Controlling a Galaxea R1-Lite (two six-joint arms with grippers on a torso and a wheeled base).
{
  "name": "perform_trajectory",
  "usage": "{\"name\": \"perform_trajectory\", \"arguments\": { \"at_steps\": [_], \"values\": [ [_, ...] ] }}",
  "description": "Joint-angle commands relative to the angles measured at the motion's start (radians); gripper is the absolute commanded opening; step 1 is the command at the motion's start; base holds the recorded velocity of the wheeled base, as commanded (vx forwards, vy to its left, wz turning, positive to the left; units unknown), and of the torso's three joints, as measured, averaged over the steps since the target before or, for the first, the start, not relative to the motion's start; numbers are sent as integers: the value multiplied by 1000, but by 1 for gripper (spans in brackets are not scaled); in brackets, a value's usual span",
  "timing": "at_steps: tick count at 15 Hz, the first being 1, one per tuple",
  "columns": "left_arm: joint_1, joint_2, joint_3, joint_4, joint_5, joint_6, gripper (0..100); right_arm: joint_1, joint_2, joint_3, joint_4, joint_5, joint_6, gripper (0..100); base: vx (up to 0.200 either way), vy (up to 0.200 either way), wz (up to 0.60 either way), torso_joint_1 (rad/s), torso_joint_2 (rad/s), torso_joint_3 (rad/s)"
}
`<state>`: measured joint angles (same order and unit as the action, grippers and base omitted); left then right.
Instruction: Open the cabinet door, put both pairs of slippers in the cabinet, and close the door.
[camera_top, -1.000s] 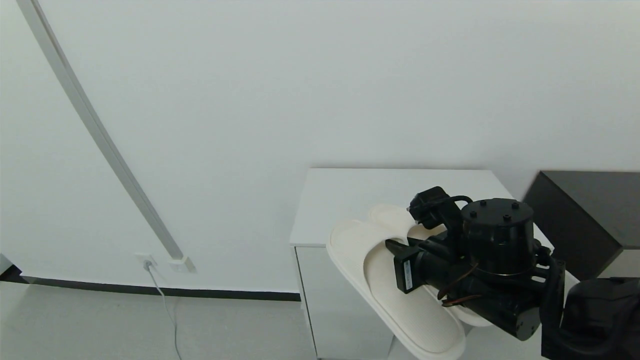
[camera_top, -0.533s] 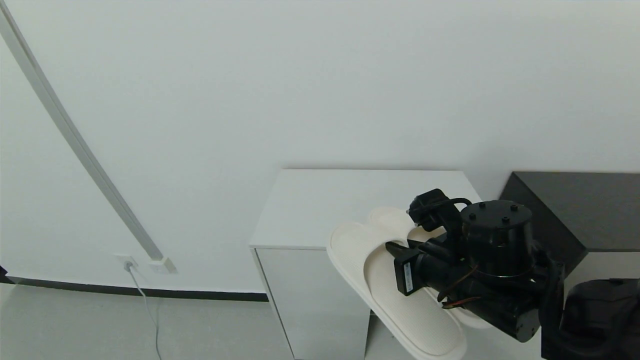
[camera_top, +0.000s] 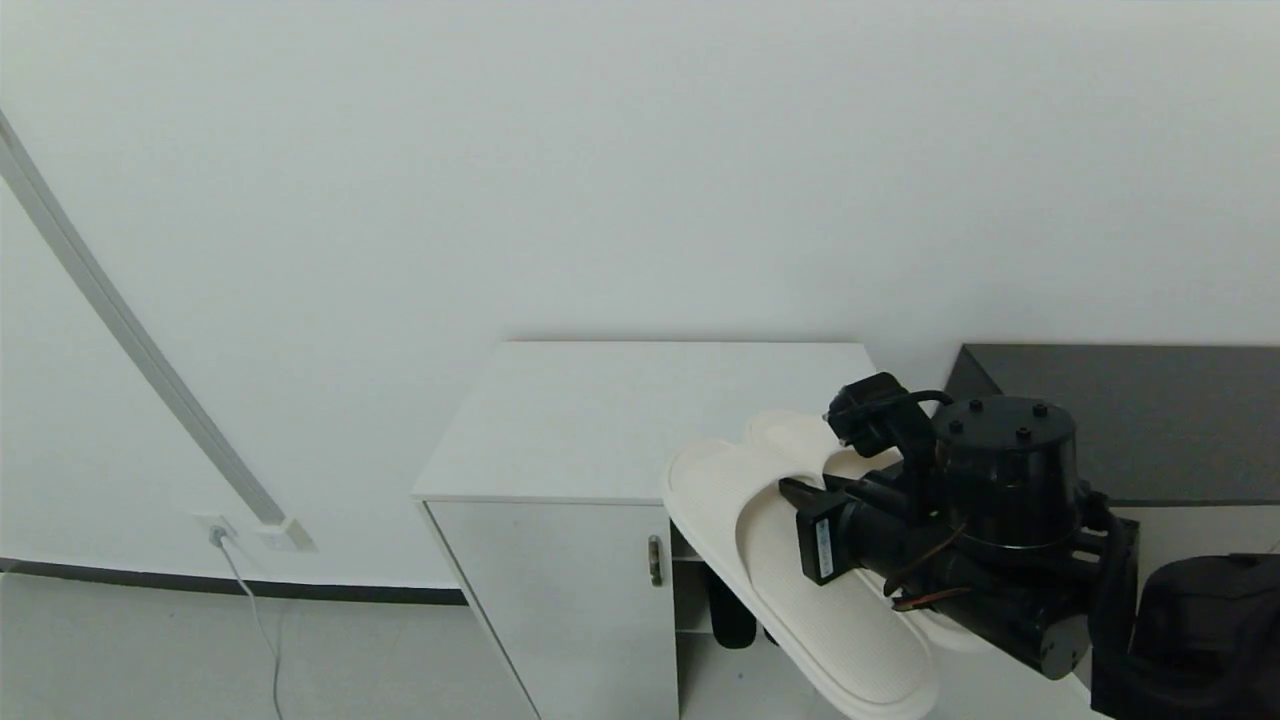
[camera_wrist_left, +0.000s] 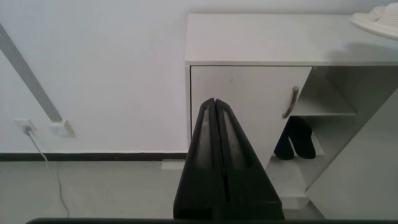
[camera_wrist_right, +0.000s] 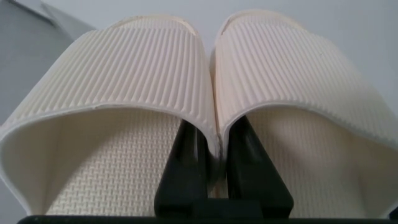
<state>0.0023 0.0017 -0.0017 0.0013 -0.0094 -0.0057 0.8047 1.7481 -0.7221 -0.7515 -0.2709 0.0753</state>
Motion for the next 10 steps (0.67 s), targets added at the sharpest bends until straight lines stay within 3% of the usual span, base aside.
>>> {"name": "perform_trajectory", "arguments": {
  "at_steps": [1,10],
  "values": [
    [-1,0,0,0,0,0,0,1,-1,1,0,1,0,0,0,0,0,0,0,0],
    [-1,0,0,0,0,0,0,-10,2,10,0,1,-25,0,0,0,0,0,0,0]
  ]
}}
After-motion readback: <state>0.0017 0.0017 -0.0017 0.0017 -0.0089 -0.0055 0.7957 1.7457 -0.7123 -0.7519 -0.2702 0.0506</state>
